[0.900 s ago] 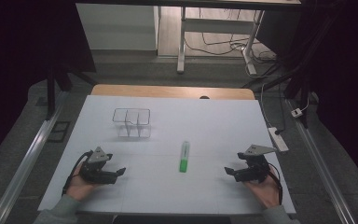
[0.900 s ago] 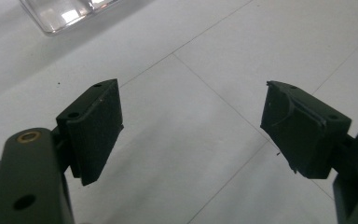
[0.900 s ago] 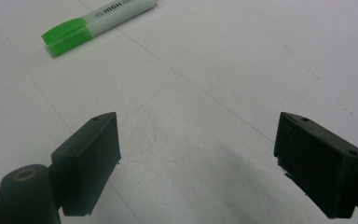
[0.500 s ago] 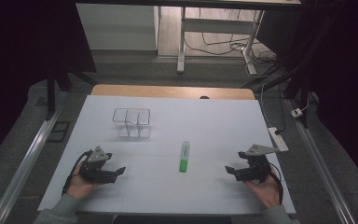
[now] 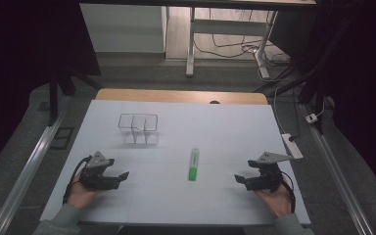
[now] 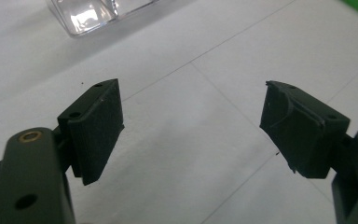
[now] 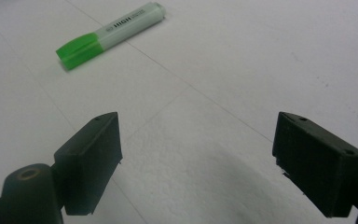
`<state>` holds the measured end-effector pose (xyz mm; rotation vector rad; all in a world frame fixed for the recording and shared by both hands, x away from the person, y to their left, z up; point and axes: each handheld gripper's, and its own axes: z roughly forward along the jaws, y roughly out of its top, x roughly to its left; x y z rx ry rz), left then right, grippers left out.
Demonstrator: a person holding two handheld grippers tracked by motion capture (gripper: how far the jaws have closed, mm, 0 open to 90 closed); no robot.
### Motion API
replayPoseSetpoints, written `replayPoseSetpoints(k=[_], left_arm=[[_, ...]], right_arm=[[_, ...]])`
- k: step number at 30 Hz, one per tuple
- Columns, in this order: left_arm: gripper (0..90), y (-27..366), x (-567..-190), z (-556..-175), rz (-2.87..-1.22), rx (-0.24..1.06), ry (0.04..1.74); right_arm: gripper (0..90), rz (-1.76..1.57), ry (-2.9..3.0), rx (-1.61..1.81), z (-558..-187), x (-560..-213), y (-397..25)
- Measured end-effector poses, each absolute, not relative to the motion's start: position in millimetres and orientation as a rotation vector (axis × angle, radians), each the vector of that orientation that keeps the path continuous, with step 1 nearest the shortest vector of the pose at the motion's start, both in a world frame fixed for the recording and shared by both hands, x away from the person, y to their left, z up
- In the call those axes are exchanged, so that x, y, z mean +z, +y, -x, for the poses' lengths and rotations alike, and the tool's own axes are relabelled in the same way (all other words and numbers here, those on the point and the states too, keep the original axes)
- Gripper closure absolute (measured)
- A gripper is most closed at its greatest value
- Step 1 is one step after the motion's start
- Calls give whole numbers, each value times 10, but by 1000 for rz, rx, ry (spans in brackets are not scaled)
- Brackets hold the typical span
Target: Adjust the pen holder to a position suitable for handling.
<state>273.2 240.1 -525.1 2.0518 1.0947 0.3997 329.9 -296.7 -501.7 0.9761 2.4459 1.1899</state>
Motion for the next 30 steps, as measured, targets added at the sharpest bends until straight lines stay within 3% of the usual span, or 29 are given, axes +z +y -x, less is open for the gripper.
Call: replayPoseSetpoints(k=[30], left_arm=[[265, 2668, -5101, -3022, -1999, 433, 1211]], right_arm=[[158, -974, 2431, 1197, -3357, -5011, -2959]])
